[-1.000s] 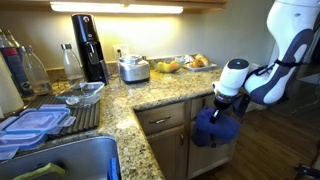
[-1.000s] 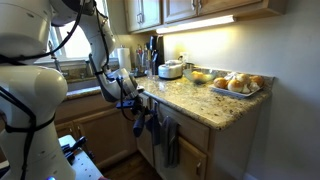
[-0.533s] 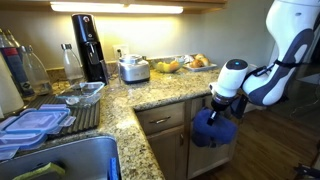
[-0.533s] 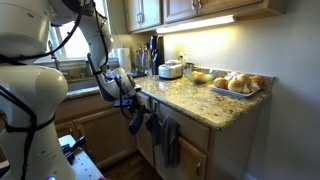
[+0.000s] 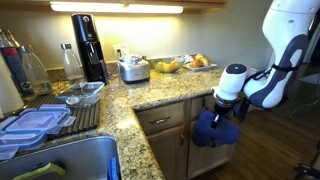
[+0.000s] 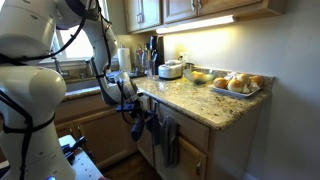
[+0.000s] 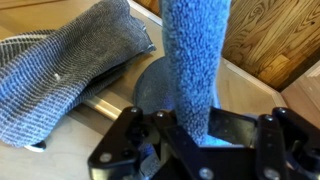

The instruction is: Take the mitten off the counter top and hang it on the drawer

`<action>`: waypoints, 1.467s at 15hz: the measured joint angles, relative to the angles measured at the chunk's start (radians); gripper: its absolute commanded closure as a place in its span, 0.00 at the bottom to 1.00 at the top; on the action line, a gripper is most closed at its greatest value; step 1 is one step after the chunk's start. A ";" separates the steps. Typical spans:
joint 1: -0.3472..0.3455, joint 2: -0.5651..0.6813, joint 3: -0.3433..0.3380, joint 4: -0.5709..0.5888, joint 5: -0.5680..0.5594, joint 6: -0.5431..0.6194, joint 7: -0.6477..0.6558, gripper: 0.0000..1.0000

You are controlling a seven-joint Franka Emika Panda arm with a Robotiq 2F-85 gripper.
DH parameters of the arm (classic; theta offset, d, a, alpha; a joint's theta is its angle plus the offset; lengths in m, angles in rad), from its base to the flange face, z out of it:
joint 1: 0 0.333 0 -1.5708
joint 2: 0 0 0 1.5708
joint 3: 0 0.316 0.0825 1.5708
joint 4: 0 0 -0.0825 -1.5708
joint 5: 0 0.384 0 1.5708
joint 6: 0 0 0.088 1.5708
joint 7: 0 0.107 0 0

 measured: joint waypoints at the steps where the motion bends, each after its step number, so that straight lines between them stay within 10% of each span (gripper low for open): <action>1: -0.022 0.012 0.016 0.004 0.005 0.000 -0.003 0.98; 13: -0.141 0.053 0.119 0.069 0.017 -0.006 -0.057 0.97; 14: -0.147 0.055 0.127 0.074 0.018 -0.009 -0.064 0.72; 22: -0.226 0.053 0.200 0.076 0.026 -0.037 -0.121 0.32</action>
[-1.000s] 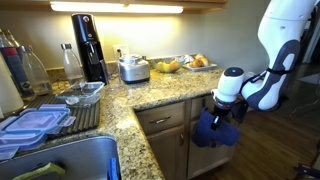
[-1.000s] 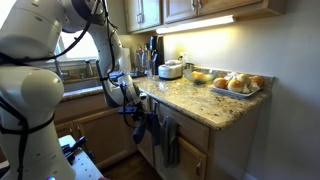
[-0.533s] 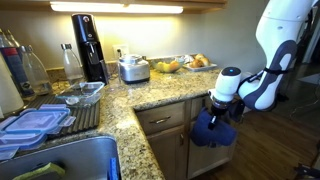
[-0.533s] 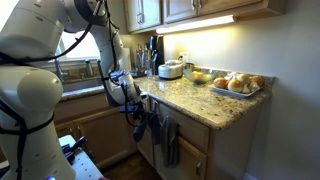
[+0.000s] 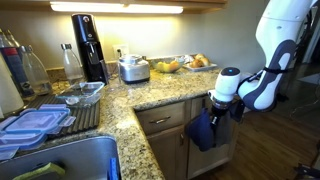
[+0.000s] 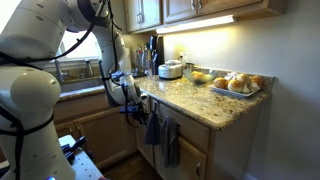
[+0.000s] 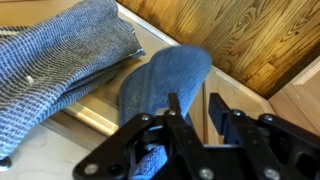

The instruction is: Take the mitten off the counter top and hang it on the drawer

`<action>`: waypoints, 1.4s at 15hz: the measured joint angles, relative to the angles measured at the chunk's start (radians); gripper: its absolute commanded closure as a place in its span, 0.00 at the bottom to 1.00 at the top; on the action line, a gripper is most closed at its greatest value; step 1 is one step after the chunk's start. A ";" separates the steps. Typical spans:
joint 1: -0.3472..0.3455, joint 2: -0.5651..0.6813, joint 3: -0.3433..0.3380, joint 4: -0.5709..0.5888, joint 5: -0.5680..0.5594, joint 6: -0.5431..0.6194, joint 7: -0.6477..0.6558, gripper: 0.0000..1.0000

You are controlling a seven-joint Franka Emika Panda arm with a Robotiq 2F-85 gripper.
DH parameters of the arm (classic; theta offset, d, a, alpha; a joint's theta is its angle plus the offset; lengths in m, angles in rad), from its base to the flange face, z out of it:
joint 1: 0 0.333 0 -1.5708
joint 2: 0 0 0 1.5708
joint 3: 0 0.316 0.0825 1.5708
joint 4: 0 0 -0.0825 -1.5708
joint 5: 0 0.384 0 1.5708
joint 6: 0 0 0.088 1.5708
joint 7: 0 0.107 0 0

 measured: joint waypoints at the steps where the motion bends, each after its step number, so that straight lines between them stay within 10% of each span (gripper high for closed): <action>1: -0.002 -0.004 0.000 0.000 0.000 0.000 -0.001 0.25; 6: -0.060 -0.060 0.073 -0.030 0.018 -0.021 -0.045 0.00; 14: -0.409 -0.297 0.538 -0.165 0.501 -0.260 -0.451 0.00; 21: -0.399 -0.471 0.551 -0.170 0.891 -0.391 -0.733 0.00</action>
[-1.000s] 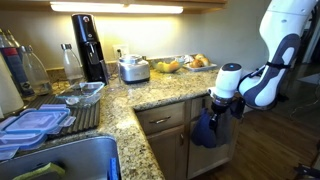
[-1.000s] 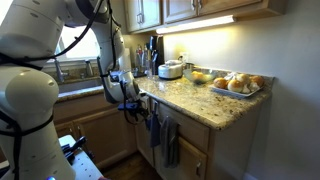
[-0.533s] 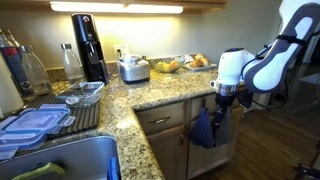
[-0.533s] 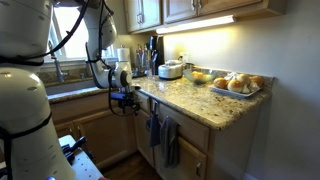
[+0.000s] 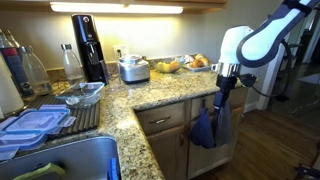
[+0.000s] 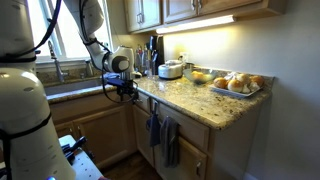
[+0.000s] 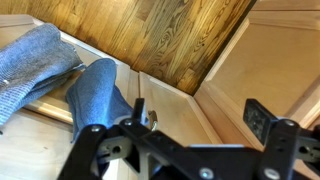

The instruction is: Take the mitten off the counter top and hang it on the drawer

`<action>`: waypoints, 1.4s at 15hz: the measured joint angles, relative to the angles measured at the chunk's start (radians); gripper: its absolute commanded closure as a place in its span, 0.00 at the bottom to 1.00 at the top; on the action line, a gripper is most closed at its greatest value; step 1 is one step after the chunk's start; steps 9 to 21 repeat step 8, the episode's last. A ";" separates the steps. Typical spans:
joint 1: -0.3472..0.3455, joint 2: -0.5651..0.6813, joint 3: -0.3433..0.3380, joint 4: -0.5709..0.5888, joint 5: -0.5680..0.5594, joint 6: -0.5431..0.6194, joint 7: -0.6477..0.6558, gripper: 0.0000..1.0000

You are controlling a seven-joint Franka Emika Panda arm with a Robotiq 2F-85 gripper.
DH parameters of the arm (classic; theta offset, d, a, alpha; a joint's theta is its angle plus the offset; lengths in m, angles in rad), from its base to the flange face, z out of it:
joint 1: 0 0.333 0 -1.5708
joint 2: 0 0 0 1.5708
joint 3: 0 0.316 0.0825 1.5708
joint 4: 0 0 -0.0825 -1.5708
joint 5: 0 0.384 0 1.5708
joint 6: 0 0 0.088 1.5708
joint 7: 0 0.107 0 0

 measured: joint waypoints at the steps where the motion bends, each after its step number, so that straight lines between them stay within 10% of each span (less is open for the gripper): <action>1: 0.002 -0.012 -0.001 0.000 0.007 -0.008 -0.003 0.00; 21: 0.004 -0.019 -0.002 -0.002 0.009 -0.010 -0.003 0.00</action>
